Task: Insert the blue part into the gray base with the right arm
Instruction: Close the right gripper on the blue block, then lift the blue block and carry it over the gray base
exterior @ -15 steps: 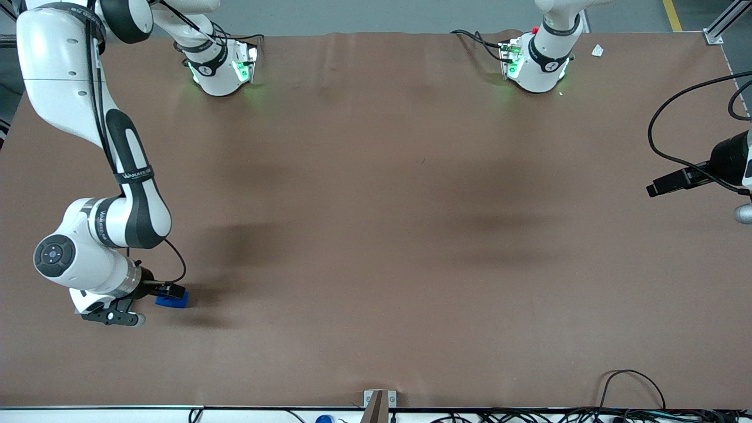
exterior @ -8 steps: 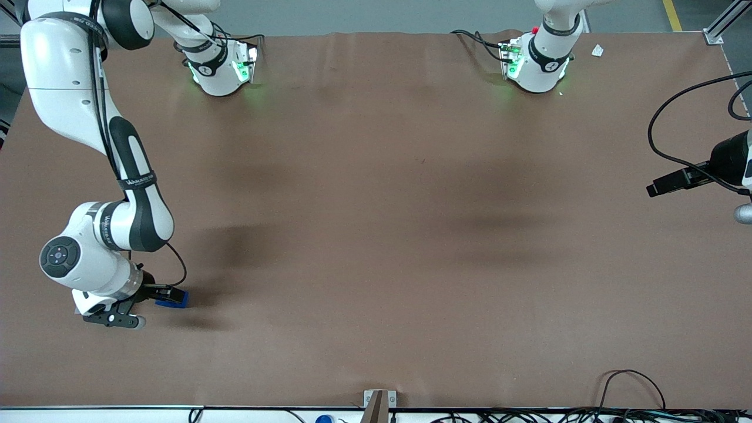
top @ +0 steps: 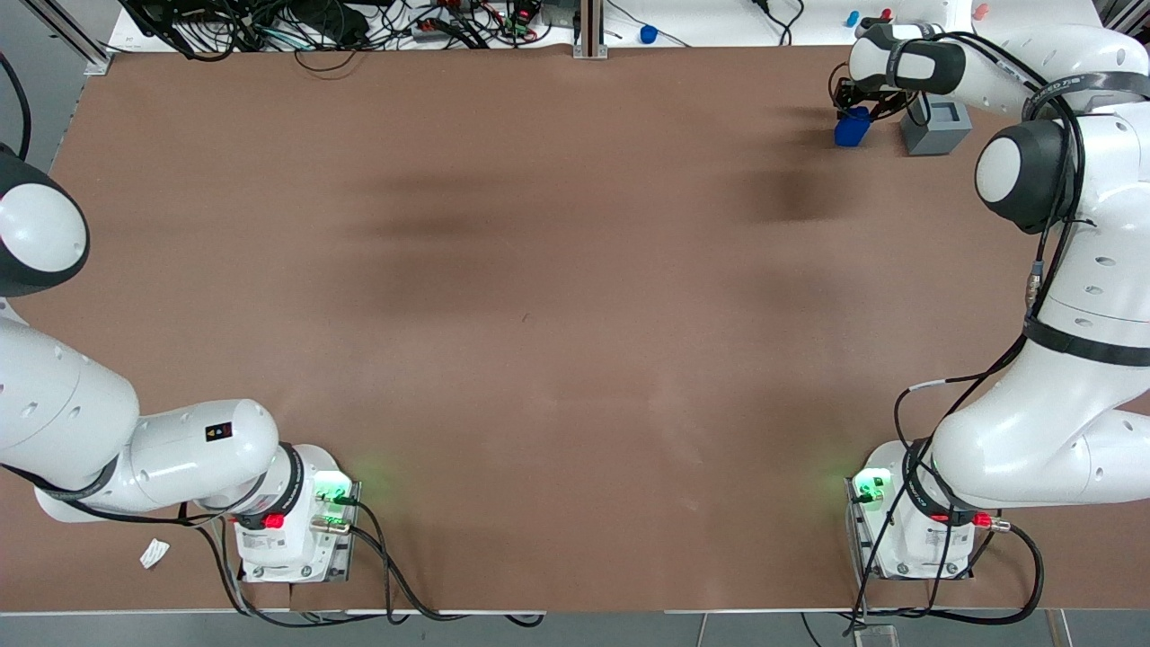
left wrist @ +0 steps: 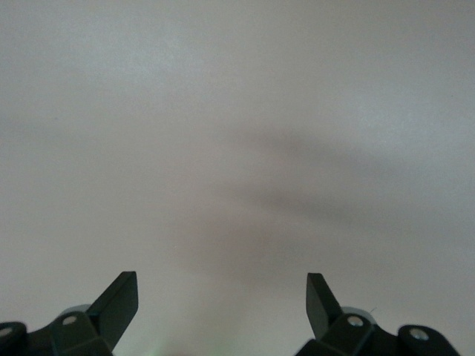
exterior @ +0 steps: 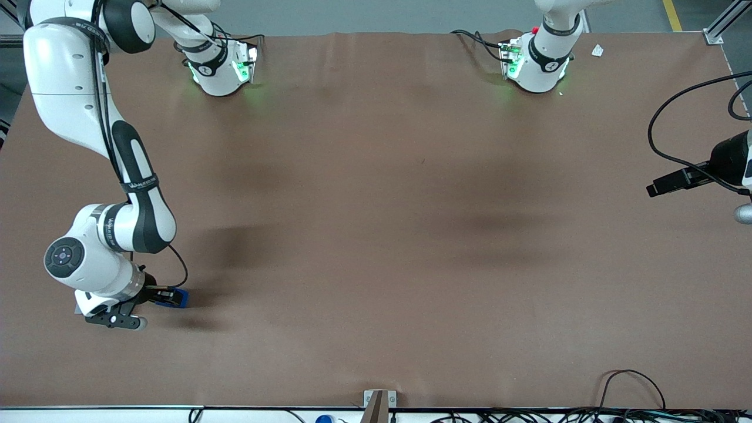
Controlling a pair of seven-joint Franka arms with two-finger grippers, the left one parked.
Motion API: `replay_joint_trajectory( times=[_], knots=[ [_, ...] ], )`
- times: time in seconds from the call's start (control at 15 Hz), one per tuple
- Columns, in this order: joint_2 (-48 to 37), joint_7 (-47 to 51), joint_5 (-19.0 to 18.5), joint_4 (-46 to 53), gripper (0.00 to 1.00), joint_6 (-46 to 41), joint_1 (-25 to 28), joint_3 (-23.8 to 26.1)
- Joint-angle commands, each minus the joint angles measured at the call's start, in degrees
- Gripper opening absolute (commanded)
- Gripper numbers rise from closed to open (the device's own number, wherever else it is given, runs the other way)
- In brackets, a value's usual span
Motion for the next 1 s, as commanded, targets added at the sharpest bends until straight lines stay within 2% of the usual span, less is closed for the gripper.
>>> replay_joint_trajectory(
  times=[0.0,0.33,0.47,0.73,0.93],
  knots=[
    [0.4,-0.5,0.1,0.2,0.52,0.5,-0.9,0.6],
    [0.2,-0.5,0.0,-0.6,0.16,0.3,-0.6,0.6],
    [-0.4,-0.7,-0.1,-0.1,0.06,-0.9,-0.3,0.6],
    [-4.8,-2.2,-0.6,5.6,0.04,-15.3,-0.5,0.6],
    [-4.7,-9.8,0.0,7.3,0.03,-17.8,-4.1,0.7]
  ],
)
